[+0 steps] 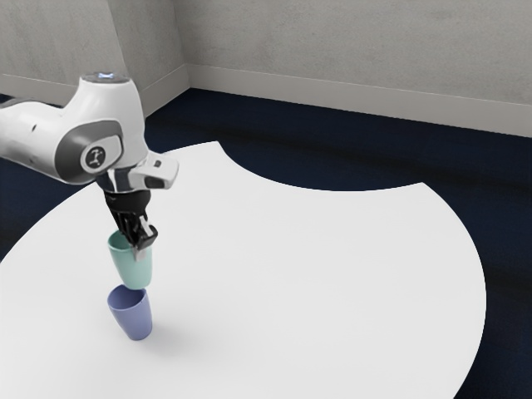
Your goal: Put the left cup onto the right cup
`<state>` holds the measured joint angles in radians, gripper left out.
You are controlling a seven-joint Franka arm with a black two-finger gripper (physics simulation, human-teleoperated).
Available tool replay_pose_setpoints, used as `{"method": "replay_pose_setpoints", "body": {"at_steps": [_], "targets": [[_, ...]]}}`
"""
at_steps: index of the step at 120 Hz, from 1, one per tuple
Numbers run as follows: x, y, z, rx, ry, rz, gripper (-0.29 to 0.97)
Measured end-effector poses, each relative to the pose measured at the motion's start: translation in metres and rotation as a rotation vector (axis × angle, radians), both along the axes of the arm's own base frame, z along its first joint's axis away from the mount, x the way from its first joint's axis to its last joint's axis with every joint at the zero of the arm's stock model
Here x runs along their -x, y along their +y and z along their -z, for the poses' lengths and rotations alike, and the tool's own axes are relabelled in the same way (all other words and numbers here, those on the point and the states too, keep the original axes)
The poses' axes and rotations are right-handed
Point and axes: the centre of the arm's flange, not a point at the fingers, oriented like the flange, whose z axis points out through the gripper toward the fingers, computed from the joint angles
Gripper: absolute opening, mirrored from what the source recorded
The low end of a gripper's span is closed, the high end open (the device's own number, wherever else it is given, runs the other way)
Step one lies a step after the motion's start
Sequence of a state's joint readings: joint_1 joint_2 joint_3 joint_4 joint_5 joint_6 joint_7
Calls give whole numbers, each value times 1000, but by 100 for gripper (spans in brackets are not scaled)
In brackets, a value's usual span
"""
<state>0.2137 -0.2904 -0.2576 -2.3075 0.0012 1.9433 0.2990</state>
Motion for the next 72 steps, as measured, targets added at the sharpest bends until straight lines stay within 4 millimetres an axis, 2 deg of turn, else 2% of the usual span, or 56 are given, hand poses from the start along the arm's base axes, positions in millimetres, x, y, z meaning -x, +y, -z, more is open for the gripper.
{"method": "replay_pose_setpoints", "body": {"at_steps": [18, 72], "targets": [[7, -3, -2, 3, -8, -3, -11], [10, -4, -3, 6, -13, -6, -11]]}}
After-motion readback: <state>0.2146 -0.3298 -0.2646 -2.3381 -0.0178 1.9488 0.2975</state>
